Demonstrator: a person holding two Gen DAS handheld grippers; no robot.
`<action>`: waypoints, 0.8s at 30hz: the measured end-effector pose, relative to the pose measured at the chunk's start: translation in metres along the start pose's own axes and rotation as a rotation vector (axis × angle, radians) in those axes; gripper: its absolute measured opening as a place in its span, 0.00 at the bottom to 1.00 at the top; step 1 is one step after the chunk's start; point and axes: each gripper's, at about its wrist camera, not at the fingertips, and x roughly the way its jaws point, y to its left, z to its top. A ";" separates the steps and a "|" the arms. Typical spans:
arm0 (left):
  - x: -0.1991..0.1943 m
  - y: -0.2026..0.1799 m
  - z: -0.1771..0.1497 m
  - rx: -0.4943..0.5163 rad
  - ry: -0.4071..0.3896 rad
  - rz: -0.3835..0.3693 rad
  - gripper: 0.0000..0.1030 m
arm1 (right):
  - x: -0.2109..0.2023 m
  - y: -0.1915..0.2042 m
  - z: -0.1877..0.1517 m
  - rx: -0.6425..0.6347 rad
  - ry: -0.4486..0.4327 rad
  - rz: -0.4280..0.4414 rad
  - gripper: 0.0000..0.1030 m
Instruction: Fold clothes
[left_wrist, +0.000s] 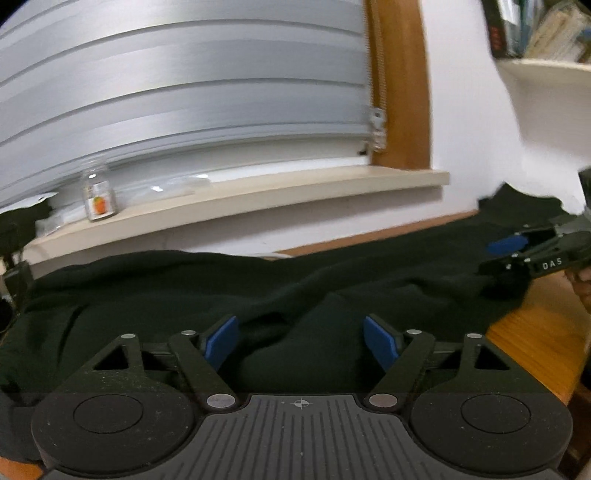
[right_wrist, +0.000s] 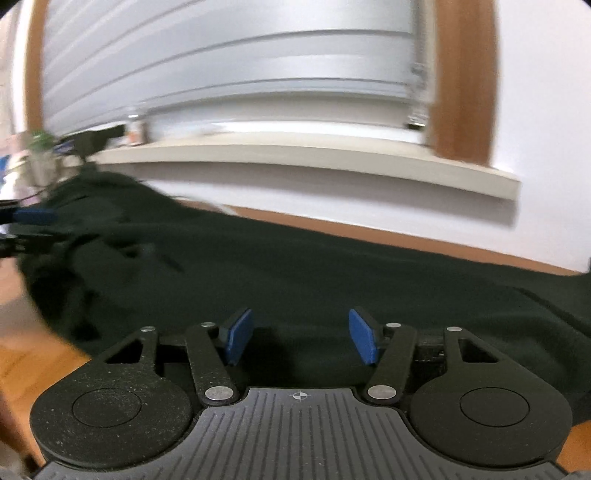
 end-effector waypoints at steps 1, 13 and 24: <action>0.002 -0.005 -0.002 0.007 0.006 0.002 0.76 | -0.001 0.010 0.000 -0.010 0.001 0.017 0.56; -0.009 0.027 0.007 -0.212 -0.006 -0.158 0.07 | 0.002 0.092 -0.002 -0.127 0.024 0.238 0.56; -0.015 0.030 0.021 -0.231 -0.007 -0.163 0.08 | 0.026 0.127 0.015 -0.132 0.025 0.359 0.56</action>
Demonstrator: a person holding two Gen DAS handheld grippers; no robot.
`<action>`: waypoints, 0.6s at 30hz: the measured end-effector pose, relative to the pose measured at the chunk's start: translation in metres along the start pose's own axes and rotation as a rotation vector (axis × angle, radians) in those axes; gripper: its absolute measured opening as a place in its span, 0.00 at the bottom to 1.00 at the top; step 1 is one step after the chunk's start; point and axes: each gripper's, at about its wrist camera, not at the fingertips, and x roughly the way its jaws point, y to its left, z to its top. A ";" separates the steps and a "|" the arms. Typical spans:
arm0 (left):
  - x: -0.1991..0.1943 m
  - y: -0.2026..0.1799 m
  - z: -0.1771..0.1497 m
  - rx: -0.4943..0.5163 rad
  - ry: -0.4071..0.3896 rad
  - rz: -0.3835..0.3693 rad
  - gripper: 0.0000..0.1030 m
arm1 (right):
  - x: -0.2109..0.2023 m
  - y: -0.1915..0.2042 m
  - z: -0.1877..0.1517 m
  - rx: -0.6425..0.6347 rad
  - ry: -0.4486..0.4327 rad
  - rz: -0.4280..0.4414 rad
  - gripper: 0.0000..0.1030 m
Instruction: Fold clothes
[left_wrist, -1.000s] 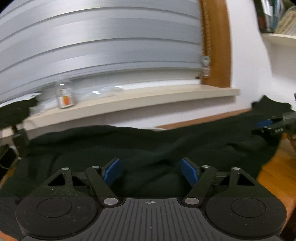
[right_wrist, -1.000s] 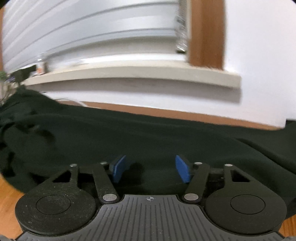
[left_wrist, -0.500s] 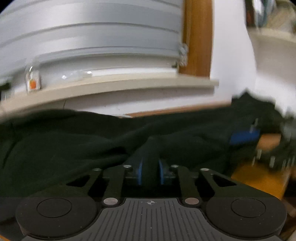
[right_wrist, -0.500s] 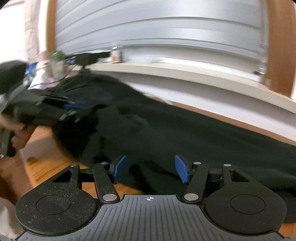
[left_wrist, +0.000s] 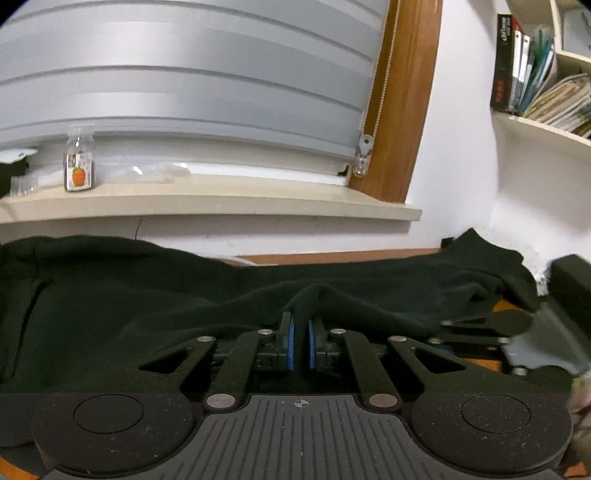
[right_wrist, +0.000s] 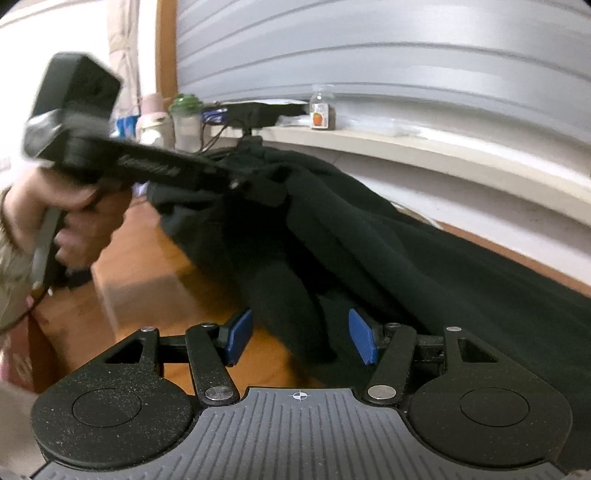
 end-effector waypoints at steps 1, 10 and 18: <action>-0.002 0.002 0.000 -0.006 0.001 -0.001 0.09 | 0.007 0.000 0.003 0.013 0.003 0.021 0.56; -0.038 0.049 0.000 -0.008 -0.060 0.192 0.15 | 0.052 0.024 0.018 -0.011 0.034 0.074 0.56; -0.031 0.101 -0.020 -0.017 0.019 0.384 0.15 | 0.023 0.009 0.011 0.087 -0.004 0.171 0.07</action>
